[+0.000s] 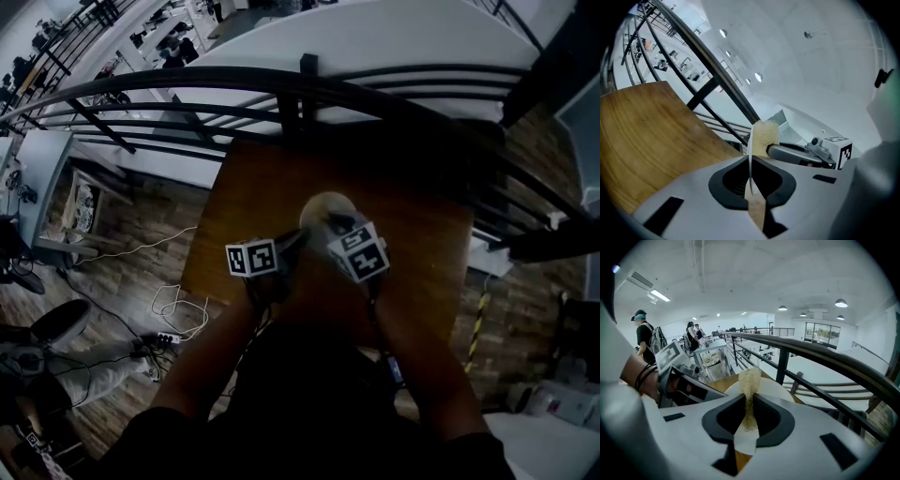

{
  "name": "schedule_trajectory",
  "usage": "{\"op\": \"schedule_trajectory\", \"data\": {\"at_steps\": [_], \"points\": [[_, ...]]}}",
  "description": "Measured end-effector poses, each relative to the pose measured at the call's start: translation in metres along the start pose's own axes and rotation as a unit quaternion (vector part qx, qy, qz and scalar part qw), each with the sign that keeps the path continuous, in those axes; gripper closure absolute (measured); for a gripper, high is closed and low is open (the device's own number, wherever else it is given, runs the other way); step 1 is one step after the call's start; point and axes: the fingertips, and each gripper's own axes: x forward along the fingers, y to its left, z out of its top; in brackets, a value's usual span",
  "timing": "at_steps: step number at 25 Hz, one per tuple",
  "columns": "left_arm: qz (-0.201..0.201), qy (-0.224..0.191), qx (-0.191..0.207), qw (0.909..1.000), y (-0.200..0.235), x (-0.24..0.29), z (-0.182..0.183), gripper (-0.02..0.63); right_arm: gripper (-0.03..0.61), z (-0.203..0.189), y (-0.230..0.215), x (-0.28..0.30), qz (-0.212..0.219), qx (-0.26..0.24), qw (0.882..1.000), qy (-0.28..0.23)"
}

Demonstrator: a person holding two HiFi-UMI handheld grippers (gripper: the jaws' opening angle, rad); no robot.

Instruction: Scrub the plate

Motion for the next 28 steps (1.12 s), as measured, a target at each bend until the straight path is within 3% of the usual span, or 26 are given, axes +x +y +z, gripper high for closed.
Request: {"op": "schedule_trajectory", "data": {"at_steps": [7,13,18,24,28], "points": [[0.007,-0.032,0.002,0.9995,0.008,-0.006,0.041,0.594,0.523,-0.02,0.017,0.003,0.025,0.016,0.999,0.024],[0.015,-0.027,0.004,0.9995,0.017,-0.018,0.043,0.594,0.523,-0.034,-0.038,0.002,-0.025,0.036,0.999,0.032],[0.001,-0.008,0.005,1.0,0.009,-0.014,0.031,0.592,0.523,-0.014,-0.072,-0.003,-0.046,0.05,0.998,0.017],[-0.019,-0.001,0.002,0.9998,-0.01,0.001,0.02,0.592,0.523,0.021,-0.038,-0.005,-0.015,0.024,1.0,-0.014],[-0.019,-0.012,0.008,0.9997,-0.015,0.006,0.033,0.594,0.523,0.018,-0.008,-0.005,0.021,0.014,1.0,-0.016]]}}
